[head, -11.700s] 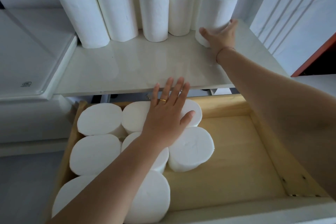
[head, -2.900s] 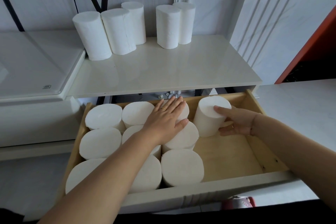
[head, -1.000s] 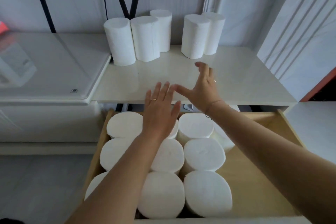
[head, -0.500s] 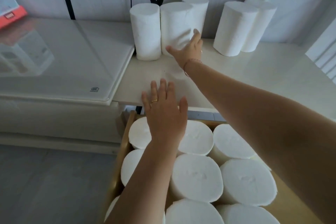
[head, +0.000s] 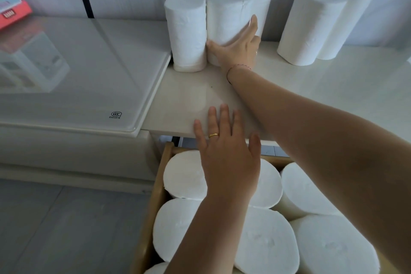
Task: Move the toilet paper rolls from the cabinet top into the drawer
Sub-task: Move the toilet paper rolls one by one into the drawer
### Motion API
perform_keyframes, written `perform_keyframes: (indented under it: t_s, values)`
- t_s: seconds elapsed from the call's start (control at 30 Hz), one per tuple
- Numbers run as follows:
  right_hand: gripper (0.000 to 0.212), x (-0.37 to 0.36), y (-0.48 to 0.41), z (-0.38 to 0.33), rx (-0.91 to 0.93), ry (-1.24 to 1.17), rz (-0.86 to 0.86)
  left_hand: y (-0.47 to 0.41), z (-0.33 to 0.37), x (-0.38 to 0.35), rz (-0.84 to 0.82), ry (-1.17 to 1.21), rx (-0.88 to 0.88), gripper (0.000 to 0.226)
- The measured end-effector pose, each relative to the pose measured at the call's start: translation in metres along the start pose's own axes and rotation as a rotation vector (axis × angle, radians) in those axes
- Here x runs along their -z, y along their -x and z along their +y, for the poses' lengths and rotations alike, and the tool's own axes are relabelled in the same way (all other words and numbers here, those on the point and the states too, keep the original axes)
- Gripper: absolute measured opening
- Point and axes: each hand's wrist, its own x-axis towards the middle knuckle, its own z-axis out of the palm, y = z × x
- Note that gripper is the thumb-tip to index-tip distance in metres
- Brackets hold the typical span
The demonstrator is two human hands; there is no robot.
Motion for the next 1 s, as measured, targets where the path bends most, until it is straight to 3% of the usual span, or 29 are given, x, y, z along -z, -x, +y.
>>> perform_keyframes:
  t_s: [0.33,0.63,1.0]
  values:
    - [0.112,0.01,-0.002,0.0,0.031,0.019,-0.071,0.002,0.002,0.0,0.022,-0.001,0.0,0.064]
    - [0.095,0.075,0.023,0.019,0.02,-0.018,-0.146,0.003,0.007,-0.004,0.03,0.009,-0.013,0.061]
    - [0.085,0.185,0.076,0.051,-0.051,-0.131,-0.159,0.029,0.051,-0.015,-0.06,-0.025,-0.307,0.064]
